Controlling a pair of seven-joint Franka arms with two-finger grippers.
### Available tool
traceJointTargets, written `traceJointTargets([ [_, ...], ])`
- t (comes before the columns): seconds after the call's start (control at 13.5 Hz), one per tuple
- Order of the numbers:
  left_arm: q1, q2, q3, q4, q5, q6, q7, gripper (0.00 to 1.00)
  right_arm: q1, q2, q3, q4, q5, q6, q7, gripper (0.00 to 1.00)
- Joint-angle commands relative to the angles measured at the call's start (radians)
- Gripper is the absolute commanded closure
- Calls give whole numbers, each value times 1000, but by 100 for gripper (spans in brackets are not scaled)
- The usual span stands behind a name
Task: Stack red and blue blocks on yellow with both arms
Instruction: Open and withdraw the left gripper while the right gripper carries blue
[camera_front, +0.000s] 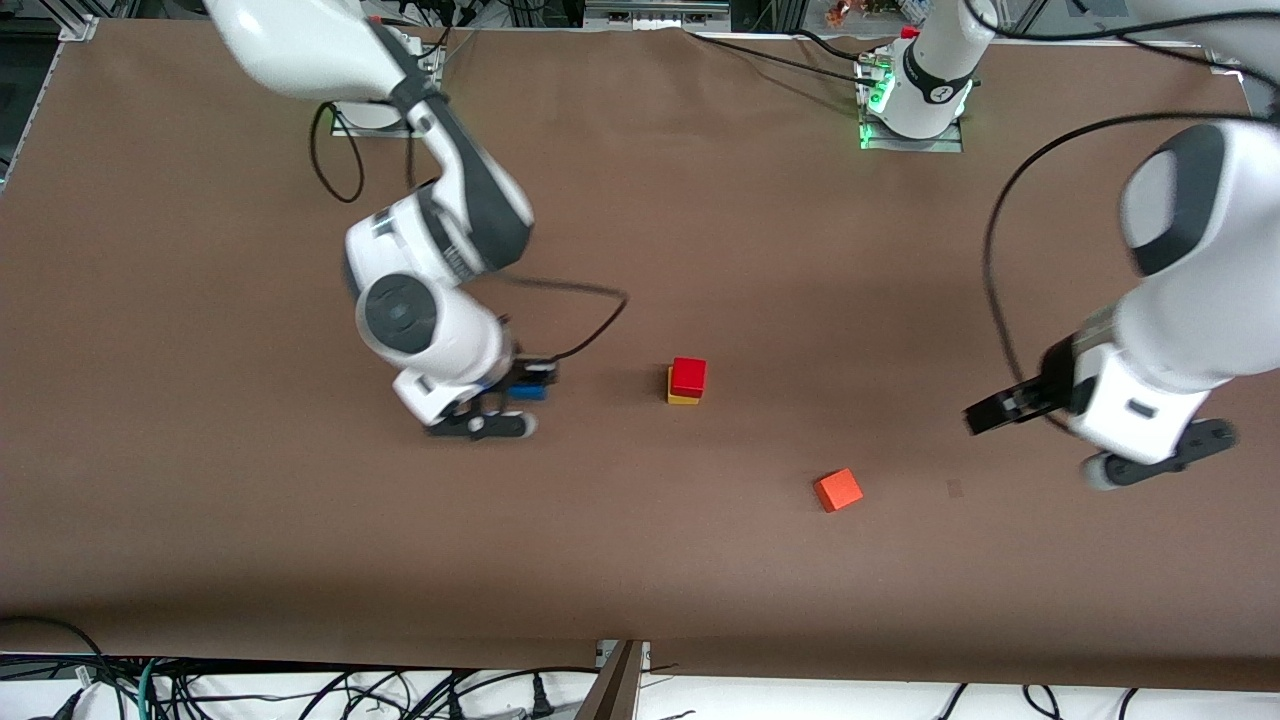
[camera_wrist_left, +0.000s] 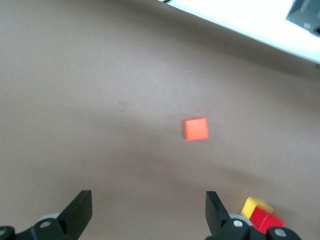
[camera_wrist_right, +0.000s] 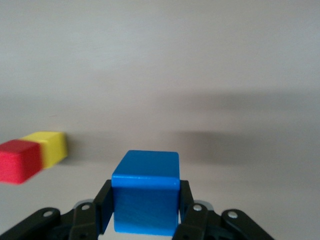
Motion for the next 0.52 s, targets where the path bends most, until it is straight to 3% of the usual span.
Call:
traceJointTargets([
  [0.0, 91, -115, -14, -79, 3, -49, 171, 0, 103, 26, -4, 77, 2, 4, 154, 60],
  [0.3, 119, -304, -1, -334, 4, -41, 217, 0, 207, 64, -7, 128, -1, 51, 290, 60],
  [0.44, 122, -301, 0, -355, 3, -42, 208, 0, 236, 92, -10, 142, -2, 114, 316, 60],
])
